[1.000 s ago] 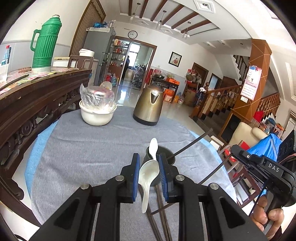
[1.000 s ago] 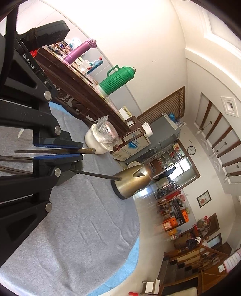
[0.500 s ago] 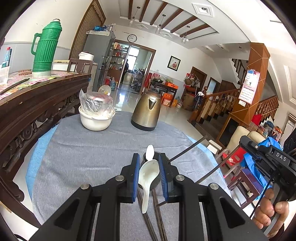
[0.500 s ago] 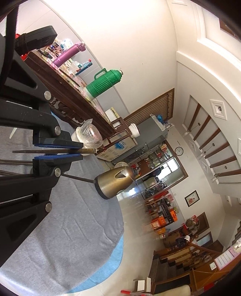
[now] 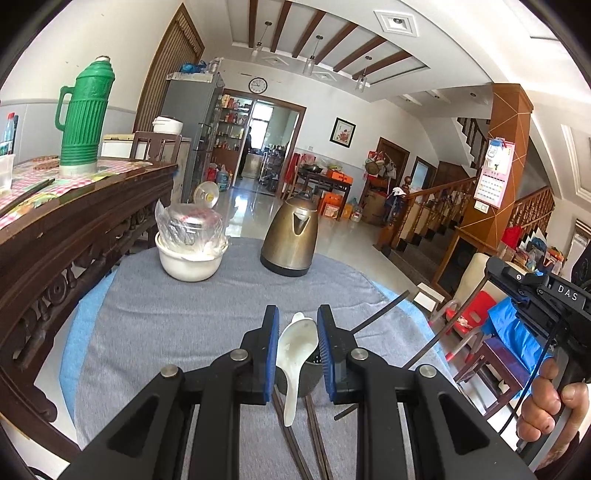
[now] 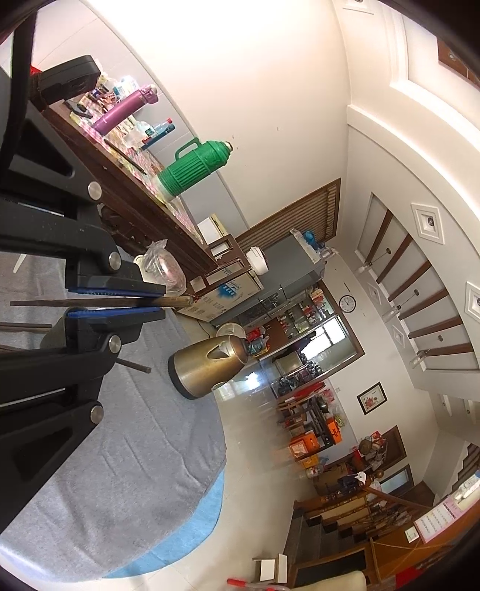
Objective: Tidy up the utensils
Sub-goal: 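Lower spoon into the cup with left tool while right tool drops its chopstick in, then move both tools back toward the remaining chopsticks beside the cup, then close left tool on a dark chopstick while right tool grasps another chopstick, then lift the held chopsticks with both tools up over the gray cup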
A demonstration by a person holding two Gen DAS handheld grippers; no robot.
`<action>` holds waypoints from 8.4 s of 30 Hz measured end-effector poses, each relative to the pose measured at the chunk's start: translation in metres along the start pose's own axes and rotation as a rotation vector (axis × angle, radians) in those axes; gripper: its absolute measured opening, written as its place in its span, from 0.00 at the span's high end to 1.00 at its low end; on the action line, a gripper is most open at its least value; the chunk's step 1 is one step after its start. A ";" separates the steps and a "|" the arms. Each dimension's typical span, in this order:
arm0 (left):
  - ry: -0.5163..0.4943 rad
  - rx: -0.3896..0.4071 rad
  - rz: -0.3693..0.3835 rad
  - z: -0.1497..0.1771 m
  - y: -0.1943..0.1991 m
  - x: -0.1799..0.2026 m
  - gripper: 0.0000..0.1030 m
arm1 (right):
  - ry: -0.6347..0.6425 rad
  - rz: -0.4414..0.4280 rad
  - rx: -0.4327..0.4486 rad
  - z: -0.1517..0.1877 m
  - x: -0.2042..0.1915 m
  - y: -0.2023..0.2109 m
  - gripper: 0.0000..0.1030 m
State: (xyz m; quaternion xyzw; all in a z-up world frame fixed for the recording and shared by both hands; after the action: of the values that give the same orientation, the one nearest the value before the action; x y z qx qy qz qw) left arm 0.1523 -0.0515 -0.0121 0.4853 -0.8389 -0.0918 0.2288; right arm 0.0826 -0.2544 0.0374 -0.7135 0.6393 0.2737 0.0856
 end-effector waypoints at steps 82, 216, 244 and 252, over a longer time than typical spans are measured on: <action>0.081 -0.549 -0.037 0.163 -0.099 -0.033 0.56 | -0.035 0.156 -0.805 0.233 0.077 -0.136 0.84; 0.057 -0.673 -0.128 0.144 -0.160 -0.051 0.93 | 0.246 0.264 -0.818 0.218 0.077 -0.155 0.93; 0.013 -0.174 -0.107 0.040 -0.024 -0.002 0.93 | 0.172 0.050 -0.224 0.089 -0.002 -0.045 0.94; 0.008 -0.124 -0.110 0.026 -0.012 0.003 0.93 | 0.148 0.032 -0.124 0.071 -0.012 -0.030 0.94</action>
State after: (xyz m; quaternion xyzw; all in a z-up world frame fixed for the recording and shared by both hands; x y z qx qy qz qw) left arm 0.1480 -0.0619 -0.0390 0.5158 -0.8028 -0.1541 0.2566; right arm 0.0912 -0.2048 -0.0230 -0.7254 0.6370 0.2607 -0.0103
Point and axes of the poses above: each gripper's, at about its wrist camera, not at the fingertips, and y roughly against the way its jaws point, x to its right, z to its underside, the point moved 6 cm from there along -y, roughly the way its jaws point, and after that the axes turned 3 degrees about z, right-handed, at the moved point
